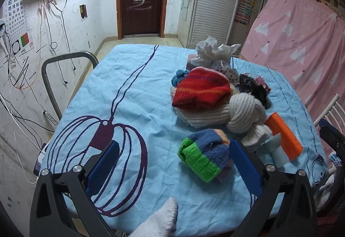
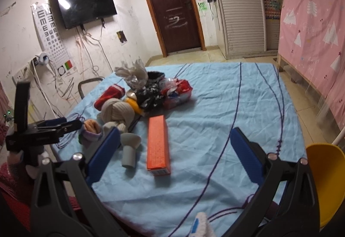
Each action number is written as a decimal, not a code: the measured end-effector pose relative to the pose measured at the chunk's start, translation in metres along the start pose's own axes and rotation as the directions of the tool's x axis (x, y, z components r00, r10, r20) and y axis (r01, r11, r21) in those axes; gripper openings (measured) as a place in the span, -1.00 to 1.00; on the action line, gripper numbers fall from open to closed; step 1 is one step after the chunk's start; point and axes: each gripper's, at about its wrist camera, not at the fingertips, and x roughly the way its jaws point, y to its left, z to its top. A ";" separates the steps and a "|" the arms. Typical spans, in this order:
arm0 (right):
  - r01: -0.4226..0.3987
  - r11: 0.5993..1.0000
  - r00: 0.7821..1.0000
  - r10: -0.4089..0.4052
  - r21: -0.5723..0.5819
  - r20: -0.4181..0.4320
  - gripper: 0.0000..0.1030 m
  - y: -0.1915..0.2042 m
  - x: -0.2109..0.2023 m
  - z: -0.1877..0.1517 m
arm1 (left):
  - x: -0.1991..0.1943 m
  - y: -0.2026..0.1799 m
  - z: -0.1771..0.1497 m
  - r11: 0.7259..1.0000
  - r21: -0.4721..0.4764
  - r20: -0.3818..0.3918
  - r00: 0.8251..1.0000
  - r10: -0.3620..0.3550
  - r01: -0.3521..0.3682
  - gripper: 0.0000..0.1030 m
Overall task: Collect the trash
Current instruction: 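Move both grippers toward the pile of clutter on the bed, then grasp the green-blue knit mitten with left gripper while right gripper grasps orange block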
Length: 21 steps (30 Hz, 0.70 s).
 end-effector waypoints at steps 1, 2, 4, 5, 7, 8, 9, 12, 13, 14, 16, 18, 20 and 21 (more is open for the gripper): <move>0.001 1.000 1.000 -0.001 0.000 -0.008 0.91 0.000 0.003 0.000 | 0.004 0.000 0.000 1.000 0.001 -0.008 1.000 -0.002 0.002 0.81; 0.001 1.000 1.000 -0.001 0.000 -0.015 0.91 0.000 0.006 0.001 | 0.006 0.000 0.000 1.000 0.002 -0.013 1.000 -0.006 0.006 0.81; 0.000 1.000 1.000 0.000 -0.004 -0.023 0.91 0.000 0.009 0.003 | 0.010 -0.001 0.001 1.000 0.005 -0.018 1.000 -0.009 0.009 0.81; 0.000 1.000 1.000 0.000 -0.005 -0.027 0.91 -0.001 0.011 0.004 | 0.011 -0.002 0.001 1.000 0.005 -0.022 1.000 -0.011 0.011 0.81; 0.001 1.000 0.999 -0.002 -0.006 -0.039 0.91 -0.001 0.016 0.004 | 0.015 -0.003 0.002 1.000 0.007 -0.030 0.999 -0.013 0.014 0.81; 0.001 1.000 0.999 -0.001 -0.006 -0.044 0.91 -0.002 0.018 0.005 | 0.016 -0.003 0.002 1.000 0.008 -0.033 0.999 -0.015 0.015 0.81; 0.000 1.000 0.999 -0.001 -0.006 -0.049 0.91 -0.002 0.020 0.005 | 0.018 -0.003 0.002 1.000 0.007 -0.036 0.999 -0.016 0.016 0.81; 0.000 1.000 0.998 -0.001 -0.008 -0.059 0.91 -0.001 0.024 0.005 | 0.020 -0.003 0.003 1.000 0.006 -0.043 0.999 -0.017 0.018 0.81; 0.000 1.000 0.998 0.000 -0.009 -0.060 0.91 -0.001 0.024 0.005 | 0.021 -0.004 0.003 1.000 0.006 -0.044 0.999 -0.017 0.018 0.81; 0.000 1.000 0.998 0.000 -0.010 -0.061 0.91 -0.001 0.025 0.005 | 0.021 -0.004 0.003 1.000 0.006 -0.045 0.999 -0.017 0.018 0.81; -0.001 1.000 0.998 0.000 -0.009 -0.059 0.91 -0.001 0.025 0.005 | 0.021 -0.004 0.003 1.000 0.007 -0.045 0.999 -0.018 0.018 0.81; 0.000 1.000 0.998 -0.001 -0.009 -0.061 0.91 -0.001 0.025 0.005 | 0.021 -0.004 0.003 1.000 0.009 -0.046 0.999 -0.018 0.019 0.81; -0.001 1.000 0.998 0.000 -0.010 -0.064 0.91 -0.001 0.026 0.005 | 0.022 -0.005 0.003 1.000 0.010 -0.049 0.999 -0.019 0.019 0.81; 0.000 1.000 0.998 0.000 -0.010 -0.066 0.91 -0.001 0.026 0.005 | 0.023 -0.006 0.003 1.000 0.010 -0.051 0.999 -0.020 0.020 0.81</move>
